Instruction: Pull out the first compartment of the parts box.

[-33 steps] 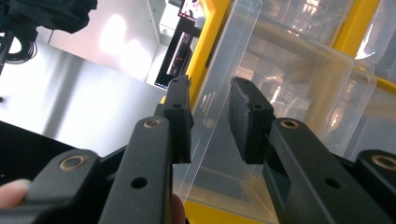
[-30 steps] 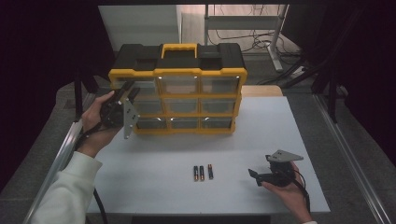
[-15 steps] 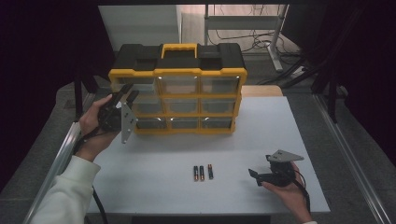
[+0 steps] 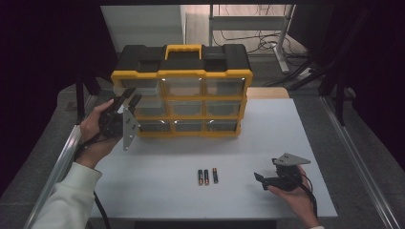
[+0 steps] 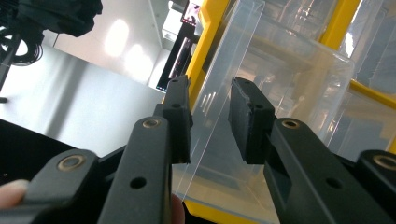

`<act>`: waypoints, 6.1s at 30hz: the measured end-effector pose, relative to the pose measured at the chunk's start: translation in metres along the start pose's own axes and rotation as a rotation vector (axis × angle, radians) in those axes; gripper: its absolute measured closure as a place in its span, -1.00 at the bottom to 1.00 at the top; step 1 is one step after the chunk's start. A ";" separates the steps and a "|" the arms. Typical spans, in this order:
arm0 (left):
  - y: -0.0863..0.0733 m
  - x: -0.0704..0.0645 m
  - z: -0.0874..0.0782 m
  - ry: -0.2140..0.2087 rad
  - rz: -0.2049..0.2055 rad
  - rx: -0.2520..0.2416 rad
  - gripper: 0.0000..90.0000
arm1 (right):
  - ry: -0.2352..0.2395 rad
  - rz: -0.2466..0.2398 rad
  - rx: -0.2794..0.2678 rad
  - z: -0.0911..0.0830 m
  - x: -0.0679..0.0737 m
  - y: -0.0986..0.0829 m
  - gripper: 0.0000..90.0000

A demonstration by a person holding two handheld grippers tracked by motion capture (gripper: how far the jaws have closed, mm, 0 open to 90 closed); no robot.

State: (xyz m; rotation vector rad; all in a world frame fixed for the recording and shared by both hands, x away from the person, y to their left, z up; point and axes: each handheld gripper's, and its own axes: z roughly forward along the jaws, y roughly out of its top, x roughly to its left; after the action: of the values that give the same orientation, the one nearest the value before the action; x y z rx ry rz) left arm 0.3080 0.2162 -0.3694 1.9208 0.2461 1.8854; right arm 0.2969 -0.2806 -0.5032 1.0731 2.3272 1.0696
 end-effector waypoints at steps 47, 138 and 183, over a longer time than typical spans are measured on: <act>0.001 -0.004 -0.022 0.003 -0.007 -0.026 0.53 | -0.002 0.001 -0.003 0.000 0.000 0.000 -0.78; 0.002 -0.007 -0.048 -0.025 -0.116 -0.093 0.22 | -0.002 0.002 0.000 0.000 0.000 0.000 -0.78; -0.010 -0.044 -0.057 -0.659 -0.751 0.043 -0.76 | -0.005 0.001 -0.002 0.002 0.000 0.001 -0.77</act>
State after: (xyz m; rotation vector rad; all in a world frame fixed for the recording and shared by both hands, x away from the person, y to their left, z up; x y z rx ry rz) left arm 0.2507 0.2169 -0.4141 1.9695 0.6752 0.7376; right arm 0.2984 -0.2795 -0.5033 1.0753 2.3218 1.0683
